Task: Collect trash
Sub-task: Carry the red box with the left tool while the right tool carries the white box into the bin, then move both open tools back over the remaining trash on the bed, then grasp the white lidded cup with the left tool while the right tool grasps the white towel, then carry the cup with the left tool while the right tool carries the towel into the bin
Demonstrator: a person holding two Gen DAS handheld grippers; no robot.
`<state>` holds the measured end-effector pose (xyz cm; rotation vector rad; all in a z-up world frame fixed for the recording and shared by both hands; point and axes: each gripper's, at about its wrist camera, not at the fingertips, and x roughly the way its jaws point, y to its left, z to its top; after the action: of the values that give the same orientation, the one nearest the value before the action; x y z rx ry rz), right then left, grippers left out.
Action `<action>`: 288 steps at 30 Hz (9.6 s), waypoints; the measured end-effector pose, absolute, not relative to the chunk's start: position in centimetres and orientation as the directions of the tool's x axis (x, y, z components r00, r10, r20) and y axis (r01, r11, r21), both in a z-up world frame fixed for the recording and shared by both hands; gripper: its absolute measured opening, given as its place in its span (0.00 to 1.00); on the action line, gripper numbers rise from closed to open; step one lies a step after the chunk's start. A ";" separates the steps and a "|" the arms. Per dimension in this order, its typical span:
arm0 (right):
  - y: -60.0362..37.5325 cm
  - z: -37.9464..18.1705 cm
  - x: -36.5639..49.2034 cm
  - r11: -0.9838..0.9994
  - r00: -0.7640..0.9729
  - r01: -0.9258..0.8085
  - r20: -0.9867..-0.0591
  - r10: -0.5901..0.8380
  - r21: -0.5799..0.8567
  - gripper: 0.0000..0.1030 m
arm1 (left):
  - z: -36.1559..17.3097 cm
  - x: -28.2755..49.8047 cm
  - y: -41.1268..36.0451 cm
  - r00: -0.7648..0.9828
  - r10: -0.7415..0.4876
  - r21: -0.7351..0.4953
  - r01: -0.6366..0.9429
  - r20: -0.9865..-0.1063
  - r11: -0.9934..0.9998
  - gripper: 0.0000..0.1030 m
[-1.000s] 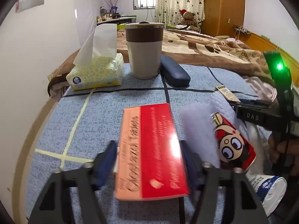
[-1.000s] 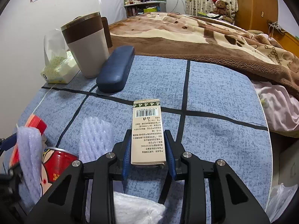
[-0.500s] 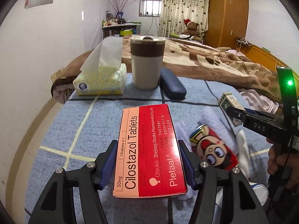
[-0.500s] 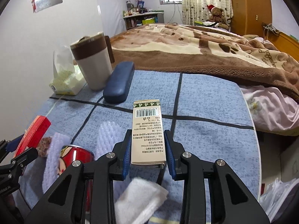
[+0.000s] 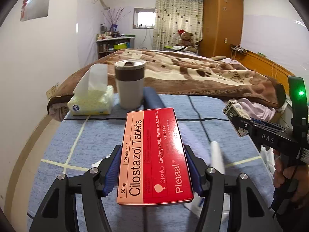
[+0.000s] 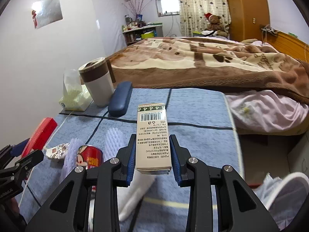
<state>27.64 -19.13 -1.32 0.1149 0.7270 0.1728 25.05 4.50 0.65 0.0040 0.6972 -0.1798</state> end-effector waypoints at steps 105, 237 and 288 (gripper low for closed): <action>-32.9 -2.1 14.0 0.970 0.776 0.170 -0.630 -0.021 0.176 0.62 | 2.3 13.6 -10.6 0.732 -0.375 -0.081 0.403 -0.570 0.911 0.70; -21.4 -1.4 16.8 0.975 0.743 -0.091 -0.638 0.201 0.201 0.21 | 0.0 15.1 -0.8 0.758 -0.230 -0.087 0.224 -0.610 0.971 0.51; -39.1 -3.2 9.9 0.943 0.686 0.313 -0.714 -0.140 0.116 0.21 | -0.2 13.1 -27.3 0.547 -0.542 -0.071 0.659 -0.638 0.748 0.51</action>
<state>9.88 -39.08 -3.19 0.2368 0.7754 -0.2562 13.11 -27.34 -0.21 0.1851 0.6883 -0.7169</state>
